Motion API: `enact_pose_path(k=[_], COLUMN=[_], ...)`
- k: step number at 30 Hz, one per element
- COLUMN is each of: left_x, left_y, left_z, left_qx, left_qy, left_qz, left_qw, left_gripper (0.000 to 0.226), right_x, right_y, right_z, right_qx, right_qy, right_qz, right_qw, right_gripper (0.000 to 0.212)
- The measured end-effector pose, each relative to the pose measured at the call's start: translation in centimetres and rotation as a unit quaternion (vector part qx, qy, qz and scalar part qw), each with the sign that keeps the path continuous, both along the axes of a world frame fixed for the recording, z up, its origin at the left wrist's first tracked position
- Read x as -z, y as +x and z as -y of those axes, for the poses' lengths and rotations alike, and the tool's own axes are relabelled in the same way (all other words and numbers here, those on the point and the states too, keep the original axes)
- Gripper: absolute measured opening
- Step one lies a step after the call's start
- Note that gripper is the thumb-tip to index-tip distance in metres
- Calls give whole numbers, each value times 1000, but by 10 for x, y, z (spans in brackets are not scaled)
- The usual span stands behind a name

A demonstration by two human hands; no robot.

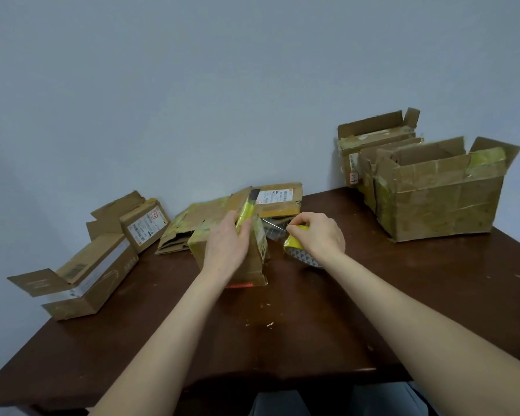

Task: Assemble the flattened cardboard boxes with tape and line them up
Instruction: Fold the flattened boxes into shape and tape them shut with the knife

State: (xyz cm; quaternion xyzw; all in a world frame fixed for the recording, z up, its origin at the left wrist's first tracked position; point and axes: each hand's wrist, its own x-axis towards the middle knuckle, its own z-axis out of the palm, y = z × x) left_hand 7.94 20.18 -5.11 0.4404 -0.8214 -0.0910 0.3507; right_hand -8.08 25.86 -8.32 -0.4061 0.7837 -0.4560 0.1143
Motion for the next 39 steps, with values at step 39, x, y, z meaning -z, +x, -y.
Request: enact_pose_path(k=[39], left_x=[27], left_y=[-6], left_z=[-16], left_qx=[45], left_qy=[-201], left_qz=[127], left_qw=[970], left_gripper=[31], right_x=[0], right_y=[6], right_z=[4], right_qx=[29], right_qy=[-3], right_qz=[-11], right_qw=[1000], right_gripper=[15])
